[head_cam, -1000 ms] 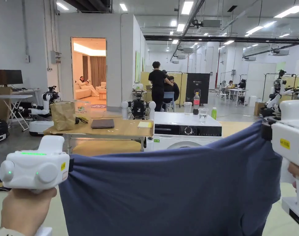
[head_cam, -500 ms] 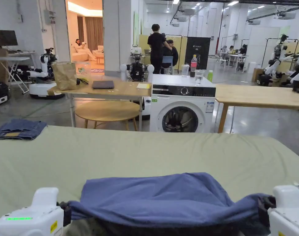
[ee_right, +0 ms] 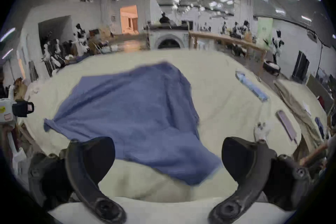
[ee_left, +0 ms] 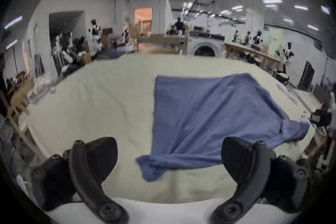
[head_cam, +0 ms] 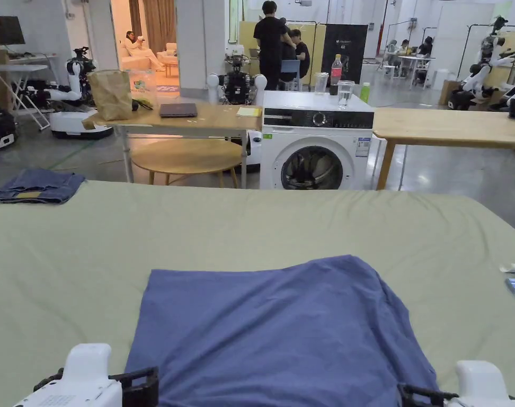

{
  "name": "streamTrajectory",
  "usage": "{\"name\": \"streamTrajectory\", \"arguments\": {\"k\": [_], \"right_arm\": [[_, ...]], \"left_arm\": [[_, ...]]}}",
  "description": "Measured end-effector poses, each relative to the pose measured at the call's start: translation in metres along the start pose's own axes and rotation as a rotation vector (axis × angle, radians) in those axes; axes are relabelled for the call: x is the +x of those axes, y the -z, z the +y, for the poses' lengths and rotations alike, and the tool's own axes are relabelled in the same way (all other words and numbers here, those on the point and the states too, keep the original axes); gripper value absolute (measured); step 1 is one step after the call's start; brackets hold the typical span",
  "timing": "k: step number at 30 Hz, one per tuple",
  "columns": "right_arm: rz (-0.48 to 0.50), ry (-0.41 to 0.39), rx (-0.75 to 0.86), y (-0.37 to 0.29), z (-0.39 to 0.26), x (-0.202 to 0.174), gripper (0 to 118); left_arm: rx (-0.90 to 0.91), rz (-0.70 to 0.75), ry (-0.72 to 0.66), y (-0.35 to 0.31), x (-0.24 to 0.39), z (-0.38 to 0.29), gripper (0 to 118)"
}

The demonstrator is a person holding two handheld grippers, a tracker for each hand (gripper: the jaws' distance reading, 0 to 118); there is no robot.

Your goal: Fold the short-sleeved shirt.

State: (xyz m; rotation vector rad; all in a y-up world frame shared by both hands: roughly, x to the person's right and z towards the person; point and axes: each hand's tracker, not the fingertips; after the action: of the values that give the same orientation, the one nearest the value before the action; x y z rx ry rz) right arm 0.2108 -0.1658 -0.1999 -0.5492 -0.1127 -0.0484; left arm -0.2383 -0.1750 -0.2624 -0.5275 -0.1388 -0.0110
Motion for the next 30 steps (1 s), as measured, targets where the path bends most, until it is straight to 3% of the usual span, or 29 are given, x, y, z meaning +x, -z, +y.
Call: {"name": "streamTrajectory", "arguments": {"k": [5, 6, 7, 8, 9, 10, 13, 22, 23, 24, 27, 28, 30], "right_arm": [[0.025, -0.042, 0.124, -0.017, 0.015, -0.058, 116], [0.033, -0.041, 0.134, -0.017, 0.011, -0.066, 113], [0.043, -0.038, 0.158, -0.019, 0.008, -0.072, 91], [0.037, -0.041, 0.173, -0.02, 0.004, -0.078, 52], [0.002, -0.072, 0.184, -0.02, 0.002, -0.083, 4], [-0.043, -0.098, 0.181, -0.019, -0.003, -0.084, 0], [0.035, -0.101, 0.16, -0.025, -0.014, -0.088, 0], [0.011, -0.088, 0.06, -0.01, -0.044, -0.072, 0], [0.01, -0.077, 0.049, -0.008, -0.046, -0.069, 0], [0.011, -0.07, 0.038, -0.006, -0.048, -0.067, 0], [-0.005, -0.065, 0.021, 0.001, -0.047, -0.058, 0], [-0.008, -0.062, 0.014, 0.003, -0.047, -0.055, 0], [-0.018, -0.061, 0.0, 0.009, -0.045, -0.047, 0]], "left_arm": [[0.052, -0.028, 0.072, -0.018, 0.056, -0.001, 112], [0.044, -0.025, 0.097, -0.018, 0.065, -0.004, 106], [0.043, -0.027, 0.11, -0.019, 0.071, -0.008, 79], [0.034, -0.03, 0.129, -0.019, 0.076, -0.012, 34], [0.005, -0.062, 0.154, -0.018, 0.078, -0.014, 0], [-0.064, -0.041, 0.173, -0.017, 0.076, -0.019, 0], [-0.033, -0.06, 0.123, -0.021, 0.064, -0.022, 0], [-0.172, 0.004, -0.024, -0.01, -0.008, -0.056, 0], [-0.176, 0.009, -0.036, -0.005, -0.014, -0.058, 18], [-0.172, 0.017, -0.034, -0.004, -0.018, -0.063, 50], [-0.212, -0.006, -0.069, 0.018, -0.039, -0.065, 88], [-0.227, -0.036, -0.11, 0.026, -0.046, -0.065, 115], [-0.217, -0.043, -0.152, 0.044, -0.058, -0.06, 115]]}}
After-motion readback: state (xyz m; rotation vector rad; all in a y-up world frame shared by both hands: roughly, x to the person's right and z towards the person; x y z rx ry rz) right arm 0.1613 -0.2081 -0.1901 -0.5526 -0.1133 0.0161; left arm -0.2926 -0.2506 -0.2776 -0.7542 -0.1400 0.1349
